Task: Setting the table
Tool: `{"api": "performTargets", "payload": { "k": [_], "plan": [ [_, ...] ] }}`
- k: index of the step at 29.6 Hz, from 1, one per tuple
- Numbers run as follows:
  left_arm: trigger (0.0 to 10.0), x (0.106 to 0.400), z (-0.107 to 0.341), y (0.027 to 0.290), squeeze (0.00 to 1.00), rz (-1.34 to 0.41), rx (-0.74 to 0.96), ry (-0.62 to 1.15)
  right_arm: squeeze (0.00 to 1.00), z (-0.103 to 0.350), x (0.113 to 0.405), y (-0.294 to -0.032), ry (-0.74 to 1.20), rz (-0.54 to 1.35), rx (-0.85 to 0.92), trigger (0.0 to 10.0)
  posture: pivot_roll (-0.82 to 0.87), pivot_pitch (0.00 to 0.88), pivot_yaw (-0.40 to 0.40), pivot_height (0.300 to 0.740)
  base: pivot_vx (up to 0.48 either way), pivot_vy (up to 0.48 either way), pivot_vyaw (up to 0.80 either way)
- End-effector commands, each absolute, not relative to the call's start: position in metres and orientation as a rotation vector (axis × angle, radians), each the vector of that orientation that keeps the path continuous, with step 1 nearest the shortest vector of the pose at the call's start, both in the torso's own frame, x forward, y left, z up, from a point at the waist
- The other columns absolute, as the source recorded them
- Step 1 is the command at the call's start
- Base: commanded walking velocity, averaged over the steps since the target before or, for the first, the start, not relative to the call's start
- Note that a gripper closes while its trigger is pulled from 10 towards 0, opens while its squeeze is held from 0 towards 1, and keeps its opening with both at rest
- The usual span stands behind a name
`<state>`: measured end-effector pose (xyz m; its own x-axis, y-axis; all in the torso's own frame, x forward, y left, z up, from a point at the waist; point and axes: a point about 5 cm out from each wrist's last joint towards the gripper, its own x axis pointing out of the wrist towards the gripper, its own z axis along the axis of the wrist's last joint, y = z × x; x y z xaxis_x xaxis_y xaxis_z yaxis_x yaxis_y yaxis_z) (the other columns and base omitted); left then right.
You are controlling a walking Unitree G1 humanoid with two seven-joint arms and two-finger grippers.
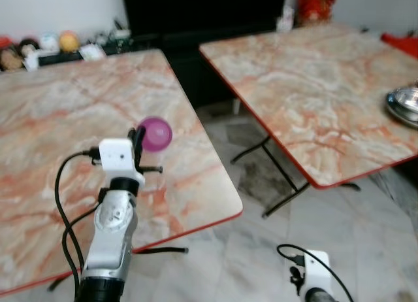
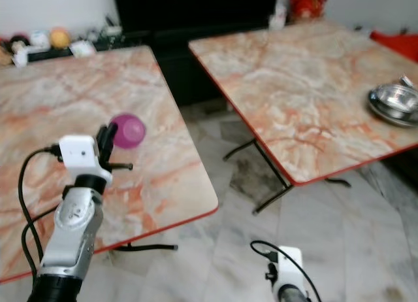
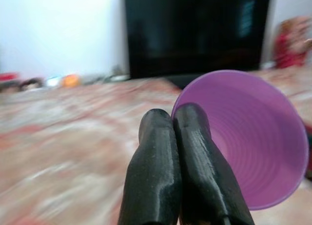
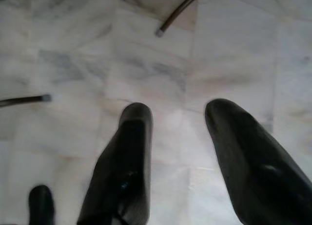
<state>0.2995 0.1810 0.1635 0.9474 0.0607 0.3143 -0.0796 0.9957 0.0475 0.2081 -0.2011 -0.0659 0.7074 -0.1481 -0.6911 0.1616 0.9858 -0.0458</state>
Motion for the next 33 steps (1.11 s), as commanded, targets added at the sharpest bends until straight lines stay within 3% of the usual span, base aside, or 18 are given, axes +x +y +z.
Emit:
{"api": "performTargets", "payload": {
  "k": [1,6,15,27,33],
  "plan": [
    [10.0,0.3007,0.1703,0.175,0.0,0.056,0.052,-0.348,0.0,-0.0695,0.2025,-0.1992,0.787,-0.17,0.027,10.0,0.13,0.048,-0.012,0.74,0.0,-0.454,0.0],
    [10.0,0.3016,0.1715,0.1755,0.0,0.058,0.051,-0.352,0.0,-0.0687,0.2037,-0.1992,0.781,-0.151,-0.003,10.0,0.13,0.049,-0.013,0.74,0.0,-0.448,0.0],
    [10.0,0.3024,0.1713,0.1755,0.0,0.061,0.049,-0.351,0.0,-0.0687,0.2037,-0.1993,0.784,-0.145,-0.009,10.0,0.13,0.044,-0.015,0.74,0.0,-0.414,0.8],
    [10.0,0.3033,0.1695,0.1735,0.0,0.055,0.047,-0.346,0.0,-0.0698,0.202,-0.1983,0.792,-0.12,-0.024,10.0,0.12,0.018,-0.016,0.74,0.0,-0.393,0.0],
    [10.0,0.3024,0.1673,0.1726,0.0,0.05,0.049,-0.338,0.0,-0.0706,0.2006,-0.1977,0.797,-0.107,-0.031,10.0,0.12,0.005,-0.016,0.74,0.0,-0.395,0.8]
  ]
}}
